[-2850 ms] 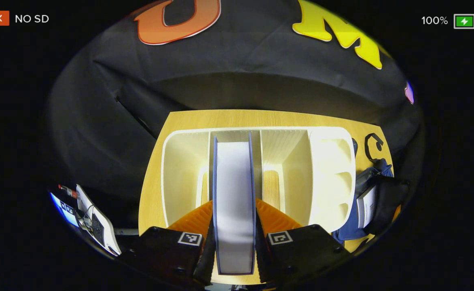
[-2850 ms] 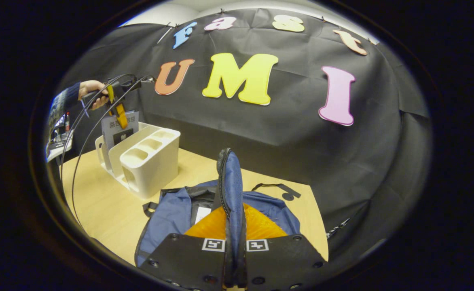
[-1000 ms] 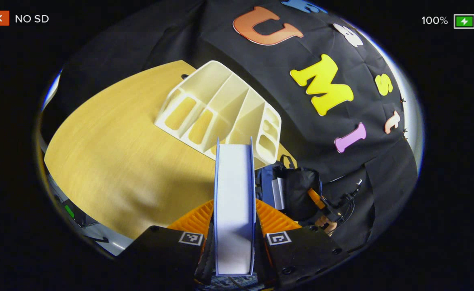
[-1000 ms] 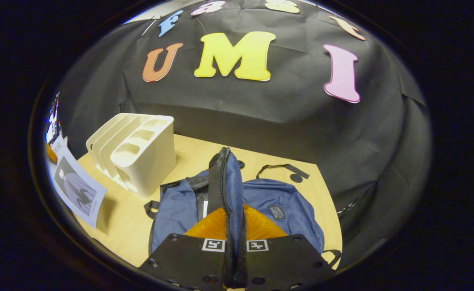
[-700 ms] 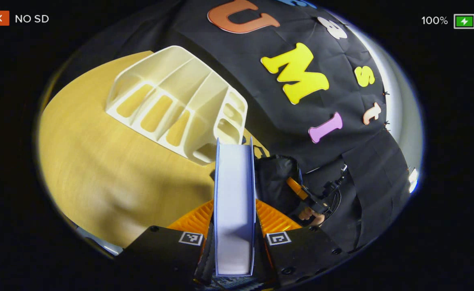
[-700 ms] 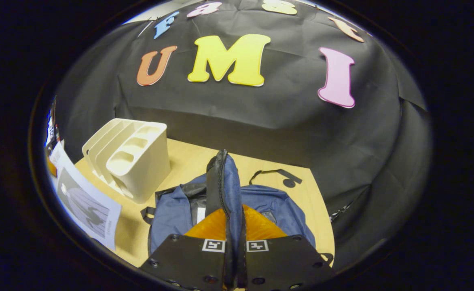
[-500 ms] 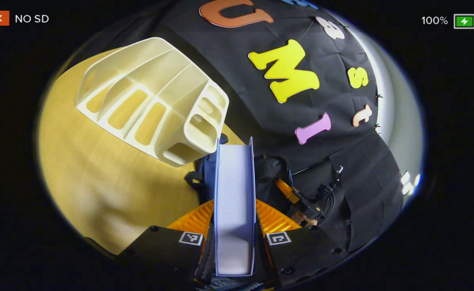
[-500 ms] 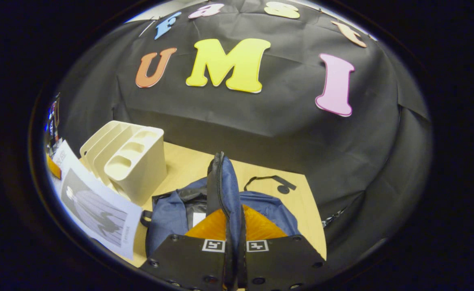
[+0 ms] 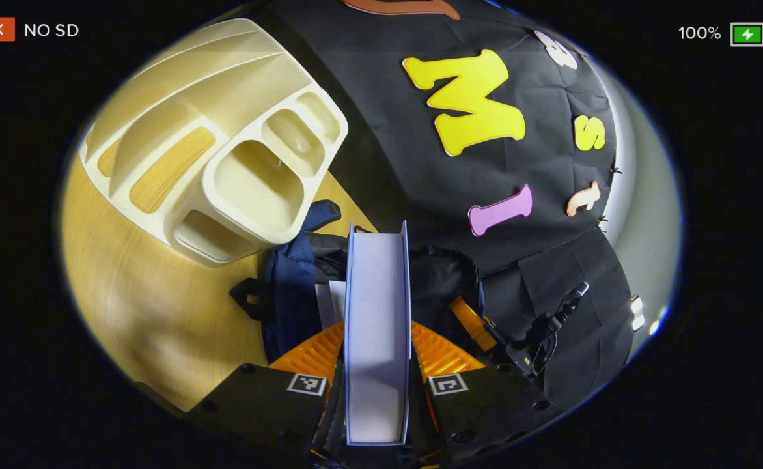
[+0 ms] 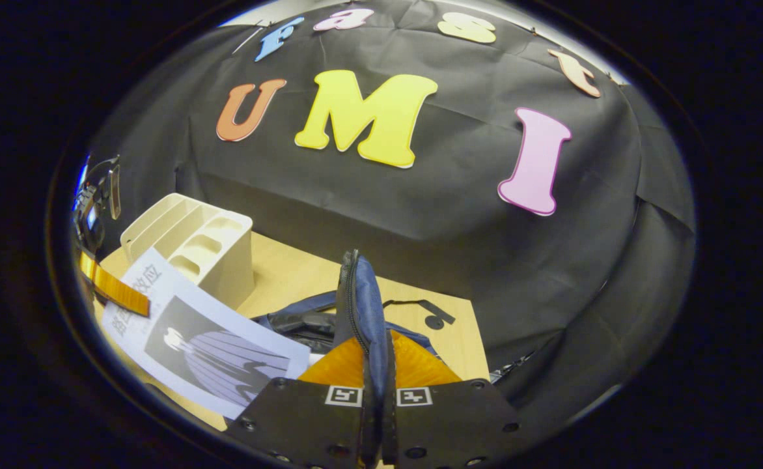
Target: Open the schoolbag, grab two books from the bookshelf and put them into the schoolbag.
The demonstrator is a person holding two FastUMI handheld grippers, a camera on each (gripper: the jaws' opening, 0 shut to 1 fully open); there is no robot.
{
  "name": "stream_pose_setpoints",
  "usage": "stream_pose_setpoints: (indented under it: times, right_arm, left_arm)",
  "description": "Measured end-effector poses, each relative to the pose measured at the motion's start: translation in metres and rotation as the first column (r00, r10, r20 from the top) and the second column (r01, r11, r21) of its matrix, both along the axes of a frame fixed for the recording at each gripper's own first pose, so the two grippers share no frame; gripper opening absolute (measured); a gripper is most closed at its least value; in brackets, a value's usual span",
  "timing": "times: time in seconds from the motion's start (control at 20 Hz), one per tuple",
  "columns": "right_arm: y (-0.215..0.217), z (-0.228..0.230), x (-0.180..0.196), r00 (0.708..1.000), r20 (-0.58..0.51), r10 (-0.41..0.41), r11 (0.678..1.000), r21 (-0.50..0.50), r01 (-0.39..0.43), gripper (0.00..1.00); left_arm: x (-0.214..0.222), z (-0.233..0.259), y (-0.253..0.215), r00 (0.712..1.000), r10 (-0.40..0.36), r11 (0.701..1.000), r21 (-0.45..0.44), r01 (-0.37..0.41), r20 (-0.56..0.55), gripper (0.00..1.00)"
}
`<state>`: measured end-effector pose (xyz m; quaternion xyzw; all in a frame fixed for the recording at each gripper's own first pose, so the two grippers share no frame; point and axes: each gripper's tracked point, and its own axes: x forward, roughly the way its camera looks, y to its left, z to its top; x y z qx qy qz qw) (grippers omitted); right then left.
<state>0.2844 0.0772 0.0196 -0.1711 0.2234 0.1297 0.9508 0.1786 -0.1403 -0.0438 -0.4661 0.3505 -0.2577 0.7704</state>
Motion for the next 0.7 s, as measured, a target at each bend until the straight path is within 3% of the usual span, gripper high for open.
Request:
stream_pose_setpoints:
  times: [0.2, 0.25, 0.3, 0.55, 0.7]
  right_arm:
    - [-0.002, -0.003, 0.003, 1.000, -0.006, 0.001, 1.000, -0.010, -0.001, 0.04]
    - [-0.002, -0.002, 0.004, 1.000, -0.006, -0.001, 1.000, -0.012, 0.001, 0.04]
    - [-0.002, 0.001, 0.003, 1.000, 0.003, 0.000, 1.000, -0.016, 0.000, 0.04]
    - [0.008, 0.013, -0.004, 0.999, 0.034, 0.023, 1.000, 0.014, -0.023, 0.04]
    - [0.014, 0.010, -0.009, 0.997, 0.069, 0.032, 0.999, -0.013, -0.032, 0.04]
  left_arm:
    - [0.021, -0.012, -0.027, 0.999, 0.015, 1.000, 0.007, -0.015, -0.031, 0.43]
    - [0.026, -0.015, -0.034, 0.999, 0.021, 1.000, 0.008, -0.021, -0.039, 0.48]
    - [0.032, -0.020, -0.041, 0.999, 0.030, 0.999, 0.027, -0.029, -0.043, 0.43]
    - [0.046, -0.038, -0.078, 0.992, 0.031, 0.999, -0.006, -0.032, -0.121, 0.43]
    - [0.047, -0.041, -0.084, 0.994, 0.064, 0.998, 0.008, -0.063, -0.087, 0.43]
